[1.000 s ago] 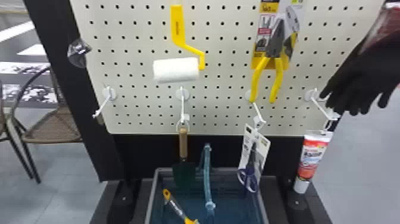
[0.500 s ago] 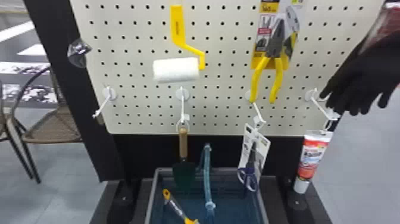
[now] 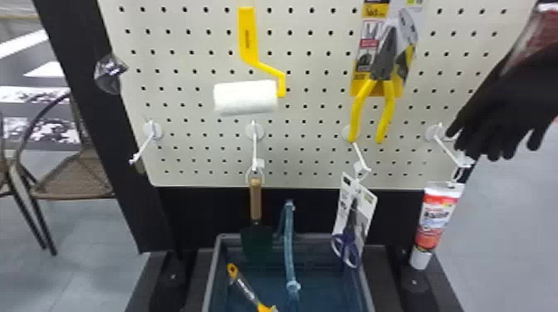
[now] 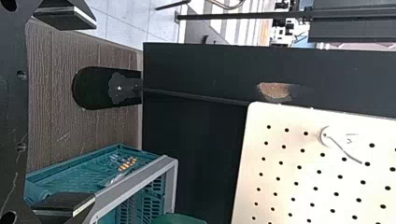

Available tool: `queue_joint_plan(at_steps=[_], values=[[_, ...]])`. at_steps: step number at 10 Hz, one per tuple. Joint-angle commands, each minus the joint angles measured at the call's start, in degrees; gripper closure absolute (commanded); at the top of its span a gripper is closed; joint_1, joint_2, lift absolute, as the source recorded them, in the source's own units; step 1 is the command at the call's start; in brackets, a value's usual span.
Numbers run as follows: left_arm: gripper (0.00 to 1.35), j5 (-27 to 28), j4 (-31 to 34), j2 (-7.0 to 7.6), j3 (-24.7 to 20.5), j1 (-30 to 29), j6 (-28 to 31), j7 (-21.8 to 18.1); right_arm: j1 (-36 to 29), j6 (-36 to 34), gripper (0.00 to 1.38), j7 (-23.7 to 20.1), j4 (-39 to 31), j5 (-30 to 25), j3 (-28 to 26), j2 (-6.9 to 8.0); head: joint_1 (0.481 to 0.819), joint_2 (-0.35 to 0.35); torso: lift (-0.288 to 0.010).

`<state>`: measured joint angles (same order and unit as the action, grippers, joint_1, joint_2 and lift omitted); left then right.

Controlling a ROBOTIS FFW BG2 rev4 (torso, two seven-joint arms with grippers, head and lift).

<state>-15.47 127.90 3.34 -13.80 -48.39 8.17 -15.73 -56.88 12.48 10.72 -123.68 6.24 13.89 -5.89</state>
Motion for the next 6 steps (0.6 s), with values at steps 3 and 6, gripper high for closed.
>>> queue_joint_plan(at_steps=[3,6], values=[[0.0,0.0,0.0,0.0,0.0,0.0,0.0,0.0,0.0,0.0,0.0,0.0,0.0,0.0,0.0,0.0,0.549,0.0,-0.1],[0.0,0.0,0.0,0.0,0.0,0.0,0.0,0.0,0.0,0.0,0.0,0.0,0.0,0.0,0.0,0.0,0.549,0.0,-0.1]])
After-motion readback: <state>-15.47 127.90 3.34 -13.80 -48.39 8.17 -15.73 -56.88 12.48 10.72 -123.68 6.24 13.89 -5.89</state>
